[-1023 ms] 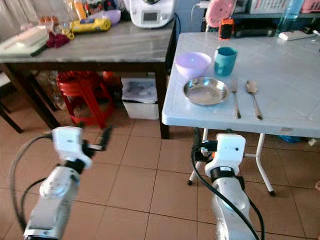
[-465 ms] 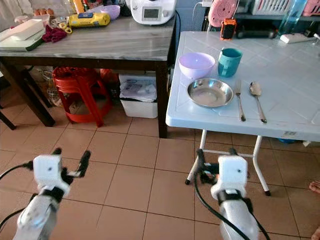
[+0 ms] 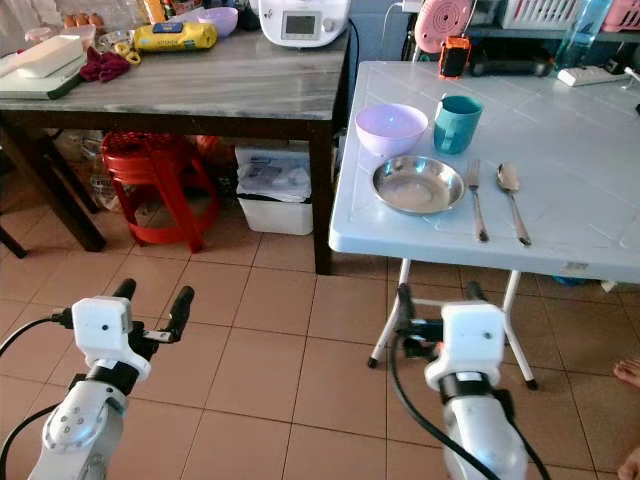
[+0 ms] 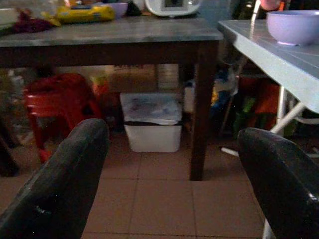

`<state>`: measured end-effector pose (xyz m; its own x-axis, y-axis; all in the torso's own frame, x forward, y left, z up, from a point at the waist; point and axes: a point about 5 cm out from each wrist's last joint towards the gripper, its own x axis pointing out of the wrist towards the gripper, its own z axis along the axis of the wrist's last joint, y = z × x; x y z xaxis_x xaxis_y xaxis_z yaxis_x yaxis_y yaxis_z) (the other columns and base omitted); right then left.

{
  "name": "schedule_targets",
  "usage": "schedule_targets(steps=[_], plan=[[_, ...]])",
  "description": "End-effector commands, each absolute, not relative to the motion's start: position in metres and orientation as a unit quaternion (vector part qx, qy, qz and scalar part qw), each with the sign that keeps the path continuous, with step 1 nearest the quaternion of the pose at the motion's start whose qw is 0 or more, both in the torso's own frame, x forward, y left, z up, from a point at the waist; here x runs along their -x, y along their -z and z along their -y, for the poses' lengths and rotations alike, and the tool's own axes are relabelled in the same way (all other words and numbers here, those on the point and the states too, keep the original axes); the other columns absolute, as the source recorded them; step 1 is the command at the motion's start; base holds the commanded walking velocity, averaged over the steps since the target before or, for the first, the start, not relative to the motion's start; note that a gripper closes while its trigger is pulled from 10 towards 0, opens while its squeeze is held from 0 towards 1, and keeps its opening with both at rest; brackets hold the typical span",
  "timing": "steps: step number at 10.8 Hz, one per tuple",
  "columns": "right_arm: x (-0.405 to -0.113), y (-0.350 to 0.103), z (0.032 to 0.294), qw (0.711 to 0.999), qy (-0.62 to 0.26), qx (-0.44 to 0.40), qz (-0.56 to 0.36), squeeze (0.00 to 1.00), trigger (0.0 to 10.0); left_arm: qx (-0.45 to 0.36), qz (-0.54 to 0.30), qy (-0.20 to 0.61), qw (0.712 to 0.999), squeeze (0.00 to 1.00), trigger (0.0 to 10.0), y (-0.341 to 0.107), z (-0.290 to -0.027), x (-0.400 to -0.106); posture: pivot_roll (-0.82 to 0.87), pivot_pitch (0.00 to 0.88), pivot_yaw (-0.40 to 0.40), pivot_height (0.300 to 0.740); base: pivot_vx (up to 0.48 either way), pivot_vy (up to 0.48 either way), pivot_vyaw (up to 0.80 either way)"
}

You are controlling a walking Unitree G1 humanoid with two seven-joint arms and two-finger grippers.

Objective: Setting the table

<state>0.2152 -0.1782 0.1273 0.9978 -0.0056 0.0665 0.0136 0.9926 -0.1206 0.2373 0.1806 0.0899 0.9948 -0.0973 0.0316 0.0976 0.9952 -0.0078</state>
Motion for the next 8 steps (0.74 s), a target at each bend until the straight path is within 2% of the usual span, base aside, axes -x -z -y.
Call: schedule_targets(steps=[1, 3, 7, 8], plan=[[-0.214, -0.13, 0.181, 0.997, 0.006, 0.067, 0.033, 0.0, 10.0, 0.003, 0.015, 0.05, 0.999, 0.0, 10.0, -0.093, -0.18, -0.24, -0.08, 0.07, 0.04, 0.74, 0.0, 0.0, -0.8], [-0.216, -0.131, 0.18, 0.998, 0.003, 0.062, 0.032, 0.0, 10.0, 0.009, 0.023, 0.045, 0.999, 0.0, 10.0, -0.098, -0.178, -0.242, -0.08, 0.079, 0.037, 0.74, 0.0, 0.0, -0.8], [-0.22, -0.133, 0.173, 0.998, -0.01, 0.059, 0.036, 0.0, 10.0, 0.016, 0.032, 0.045, 0.998, 0.0, 10.0, -0.105, -0.173, -0.25, -0.06, 0.085, 0.033, 0.74, 0.0, 0.0, 0.0], [-0.221, -0.133, 0.172, 0.997, -0.012, 0.059, 0.037, 0.0, 10.0, 0.016, 0.03, 0.045, 0.998, 0.0, 10.0, -0.105, -0.173, -0.251, -0.06, 0.085, 0.036, 0.74, 0.0, -0.27, 0.0]])
